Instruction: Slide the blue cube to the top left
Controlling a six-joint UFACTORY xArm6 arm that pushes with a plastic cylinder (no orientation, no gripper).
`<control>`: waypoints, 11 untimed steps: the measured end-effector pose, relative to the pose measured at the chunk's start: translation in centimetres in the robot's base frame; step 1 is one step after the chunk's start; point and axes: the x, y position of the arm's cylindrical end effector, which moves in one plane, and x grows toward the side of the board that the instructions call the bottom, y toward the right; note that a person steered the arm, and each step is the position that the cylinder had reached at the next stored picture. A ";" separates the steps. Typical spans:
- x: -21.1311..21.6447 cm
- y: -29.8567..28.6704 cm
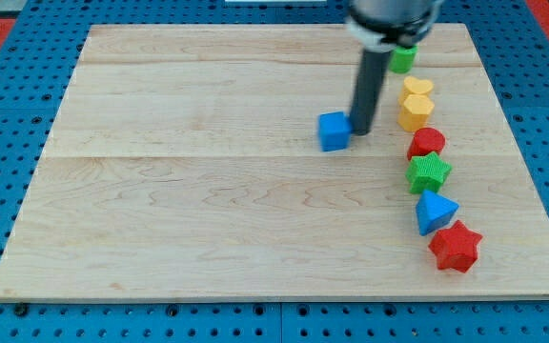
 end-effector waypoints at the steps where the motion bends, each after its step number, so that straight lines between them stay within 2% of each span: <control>1: 1.1 -11.4; 2: 3.3 -18.3; 3: 7.1 -16.9; 4: 3.7 -24.6; 5: 2.4 -30.3; 8: -8.5 -23.7; 10: -13.3 -21.7; 11: -12.8 -24.0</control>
